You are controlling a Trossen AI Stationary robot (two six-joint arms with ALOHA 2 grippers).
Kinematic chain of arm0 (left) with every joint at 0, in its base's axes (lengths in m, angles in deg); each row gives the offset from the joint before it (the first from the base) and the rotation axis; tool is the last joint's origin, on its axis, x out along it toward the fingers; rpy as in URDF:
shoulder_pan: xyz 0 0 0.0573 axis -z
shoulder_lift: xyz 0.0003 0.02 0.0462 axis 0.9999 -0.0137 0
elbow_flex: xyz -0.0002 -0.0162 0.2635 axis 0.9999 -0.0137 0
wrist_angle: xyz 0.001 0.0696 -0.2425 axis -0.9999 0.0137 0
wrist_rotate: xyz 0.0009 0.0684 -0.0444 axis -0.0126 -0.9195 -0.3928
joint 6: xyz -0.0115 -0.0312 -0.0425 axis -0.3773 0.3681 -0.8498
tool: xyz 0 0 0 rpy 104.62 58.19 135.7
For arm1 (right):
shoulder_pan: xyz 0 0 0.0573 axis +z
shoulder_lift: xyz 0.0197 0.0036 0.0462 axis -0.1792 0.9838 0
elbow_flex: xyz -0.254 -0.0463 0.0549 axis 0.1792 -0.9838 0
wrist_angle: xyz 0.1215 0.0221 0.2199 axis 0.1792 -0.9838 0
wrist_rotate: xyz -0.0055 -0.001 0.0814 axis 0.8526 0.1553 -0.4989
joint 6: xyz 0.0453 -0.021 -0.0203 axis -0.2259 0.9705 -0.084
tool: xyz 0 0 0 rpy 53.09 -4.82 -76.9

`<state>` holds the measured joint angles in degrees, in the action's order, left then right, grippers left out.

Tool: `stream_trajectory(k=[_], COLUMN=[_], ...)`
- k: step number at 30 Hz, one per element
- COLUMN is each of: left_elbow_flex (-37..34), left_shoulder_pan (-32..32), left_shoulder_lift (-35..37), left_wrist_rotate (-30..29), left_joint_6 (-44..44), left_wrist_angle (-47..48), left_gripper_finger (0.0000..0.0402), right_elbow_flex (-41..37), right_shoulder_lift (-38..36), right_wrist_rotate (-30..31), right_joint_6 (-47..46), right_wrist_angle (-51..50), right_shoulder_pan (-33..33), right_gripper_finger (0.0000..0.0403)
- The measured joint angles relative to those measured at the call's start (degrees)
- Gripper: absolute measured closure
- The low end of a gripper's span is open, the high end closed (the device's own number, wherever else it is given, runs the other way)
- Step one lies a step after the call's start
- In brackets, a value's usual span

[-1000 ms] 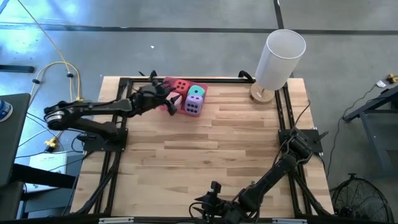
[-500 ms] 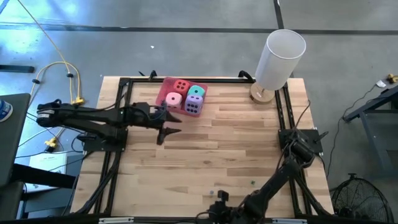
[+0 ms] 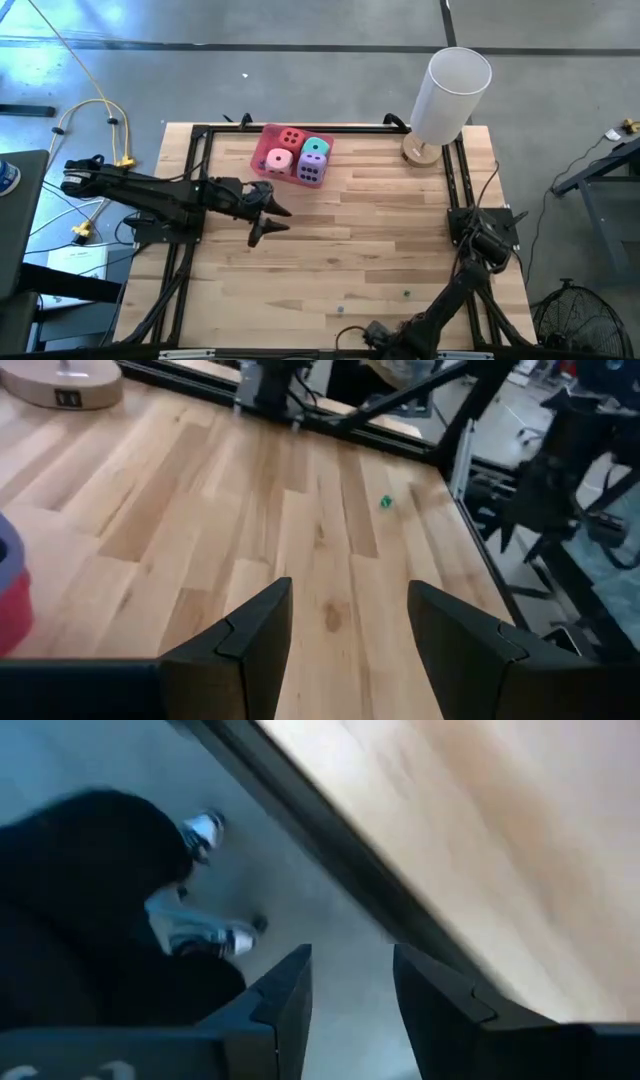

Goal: Pick & Place Dice
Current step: Put the small green dice into the pink bin

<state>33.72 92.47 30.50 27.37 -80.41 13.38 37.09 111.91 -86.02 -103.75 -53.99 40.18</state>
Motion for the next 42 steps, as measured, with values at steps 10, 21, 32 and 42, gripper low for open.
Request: stream_trajectory(k=[10,21,32,42], left_elbow_flex=[0.0,0.0,0.0,0.0], left_shoulder_pan=[0.04,-0.06,-0.22,1.86], left_shoulder_lift=[-0.7,-3.55,-9.13,-15.56], left_wrist_rotate=[6.32,6.31,6.29,6.28], left_joint_6=[-0.03,2.82,4.51,4.53], left_wrist_angle=[0.19,0.61,0.4,0.65], left_gripper_finger=[0.021,0.021,0.021,0.021], right_elbow_flex=[0.0,-0.13,-22.8,-53.4], right_shoulder_lift=[-0.24,-5.06,-31.36,-40.58], right_wrist_rotate=[-8.16,10.53,23.62,29.78], right_joint_6=[-12.65,-9.26,-12.58,-7.93], right_wrist_angle=[-18.78,-48.49,-43.63,10.99], right_shoulder_pan=[2.5,2.4,0.12,2.82], right_gripper_finger=[0.027,0.027,0.027,0.027])
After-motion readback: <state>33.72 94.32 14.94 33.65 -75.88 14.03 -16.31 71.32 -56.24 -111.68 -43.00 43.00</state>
